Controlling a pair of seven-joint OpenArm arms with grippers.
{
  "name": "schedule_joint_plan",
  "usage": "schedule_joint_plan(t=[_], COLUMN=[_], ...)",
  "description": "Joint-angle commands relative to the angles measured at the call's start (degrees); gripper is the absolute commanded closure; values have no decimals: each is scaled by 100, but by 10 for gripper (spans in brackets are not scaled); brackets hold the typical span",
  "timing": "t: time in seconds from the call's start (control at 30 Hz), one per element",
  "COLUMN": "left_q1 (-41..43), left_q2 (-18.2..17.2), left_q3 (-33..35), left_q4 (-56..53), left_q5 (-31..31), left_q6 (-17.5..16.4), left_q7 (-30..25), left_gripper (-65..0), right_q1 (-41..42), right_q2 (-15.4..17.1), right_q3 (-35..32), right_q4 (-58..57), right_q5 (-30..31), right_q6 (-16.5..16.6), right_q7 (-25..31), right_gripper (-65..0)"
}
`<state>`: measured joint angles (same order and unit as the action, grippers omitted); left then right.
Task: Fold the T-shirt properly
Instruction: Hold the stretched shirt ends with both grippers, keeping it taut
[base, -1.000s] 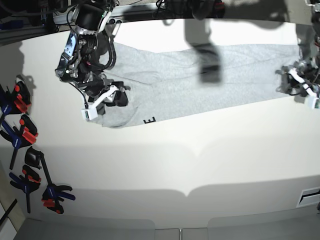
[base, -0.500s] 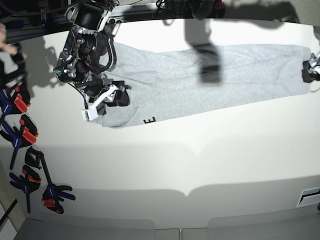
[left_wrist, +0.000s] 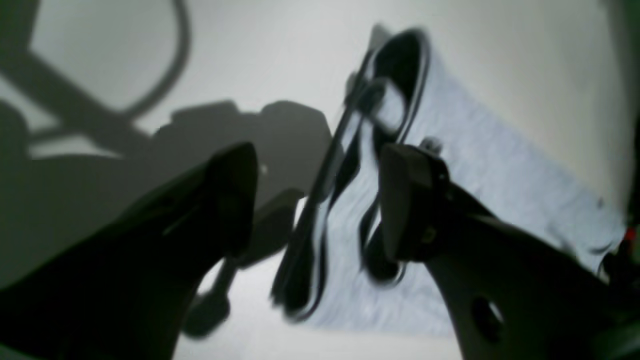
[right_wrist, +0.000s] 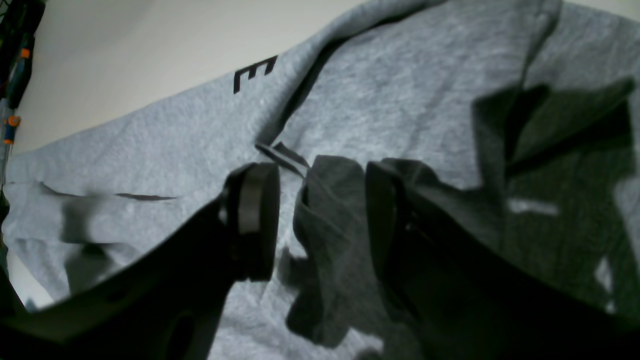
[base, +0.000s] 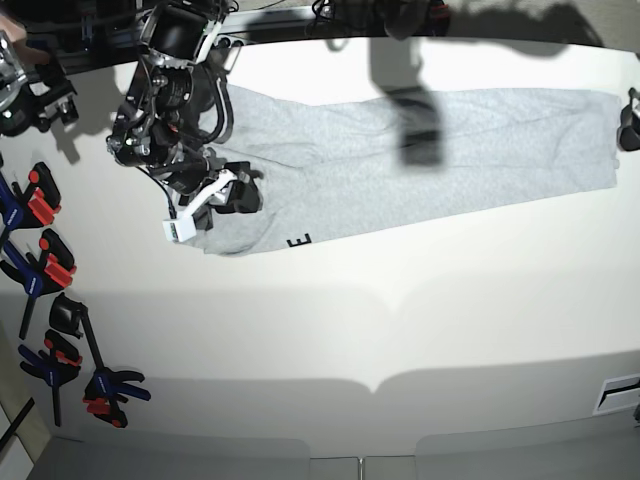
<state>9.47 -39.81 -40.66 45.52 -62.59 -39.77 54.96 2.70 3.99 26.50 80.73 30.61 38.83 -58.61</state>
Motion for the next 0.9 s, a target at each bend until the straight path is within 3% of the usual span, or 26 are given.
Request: schedule_joint_plan(t=[0.0,0.1,0.23,0.43,0.53,0.63,0.77,0.87], left_q1=[-11,15,61,98,98,98,98,98], left_q2=[0,323,553,560,538,474,269,157], left_q3=[-22,-11,-11,-11,-11,-13,-28,-28], left_q4=[50,52,57,59,59,76,345,876], left_q5=[197,262,-459,-688,-911,-1054,-1491,-1412], left_q6=[-23,-23,-23,-23,-23,-23,-23,-23], left_q7=[81,426,1467,1486,1287,789,640,671], left_gripper=[-359,-359,-359,-347,-231,0,0,0], right_q1=[94,94,98,107,107,107,107,105], right_q2=[48,46,48,48,48,46,48,46], right_q3=[9,9,9,9,9,9,11,9], right_q4=[120,125,131,136,136,136,144,225], right_q5=[153,155,155,155,155,155,157,284], right_q6=[117,117,117,117,117,117,117,117], right_q7=[63,55,66,63,59,59,50,13], right_gripper=[-265,-265,-265,-265,-265,-265,-265,-265])
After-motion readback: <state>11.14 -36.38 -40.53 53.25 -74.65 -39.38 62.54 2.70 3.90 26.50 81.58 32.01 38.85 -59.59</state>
